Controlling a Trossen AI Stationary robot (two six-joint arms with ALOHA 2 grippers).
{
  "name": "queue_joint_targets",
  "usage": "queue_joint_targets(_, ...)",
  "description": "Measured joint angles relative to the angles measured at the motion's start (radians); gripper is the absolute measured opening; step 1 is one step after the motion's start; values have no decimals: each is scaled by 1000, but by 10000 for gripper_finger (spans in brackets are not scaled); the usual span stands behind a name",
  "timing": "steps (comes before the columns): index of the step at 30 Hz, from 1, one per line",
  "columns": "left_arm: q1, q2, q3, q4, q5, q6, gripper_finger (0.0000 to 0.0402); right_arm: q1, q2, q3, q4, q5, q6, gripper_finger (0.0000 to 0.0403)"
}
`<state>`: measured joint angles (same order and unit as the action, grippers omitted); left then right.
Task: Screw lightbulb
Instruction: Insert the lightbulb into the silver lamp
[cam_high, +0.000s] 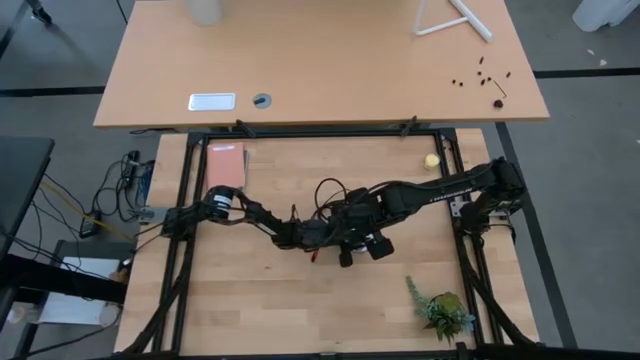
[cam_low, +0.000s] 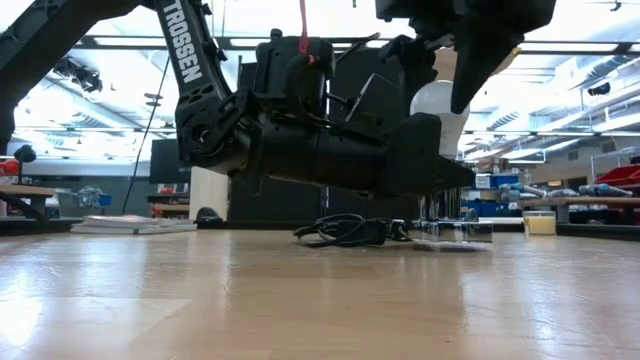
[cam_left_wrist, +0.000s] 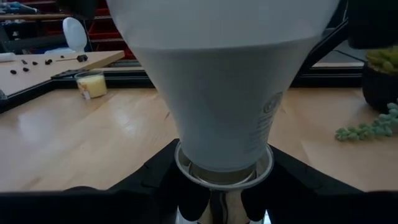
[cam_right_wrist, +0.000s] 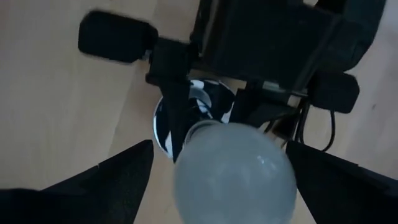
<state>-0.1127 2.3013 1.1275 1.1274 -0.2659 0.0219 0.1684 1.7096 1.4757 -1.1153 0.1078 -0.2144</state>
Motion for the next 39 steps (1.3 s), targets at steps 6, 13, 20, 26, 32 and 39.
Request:
queue_joint_targets(6,0,0,0,5,19,0,180,0,0,-5,13,0,-116,372)
queue_joint_targets(13,0,0,0,5,26,-4,180,-7,17,-5,20,-38,-156,372)
queue_joint_targets(20,0,0,0,4,28,-8,180,-13,81,-6,-12,-32,-168,340)
queue_joint_targets(26,-1,0,0,3,30,-18,180,-19,90,-6,-12,-23,-183,283)
queue_joint_targets(32,-1,0,0,3,33,-18,180,-33,90,-6,-15,-45,-181,252)
queue_joint_targets(39,-1,0,0,3,32,-17,180,-34,90,-6,-14,-49,-180,270)
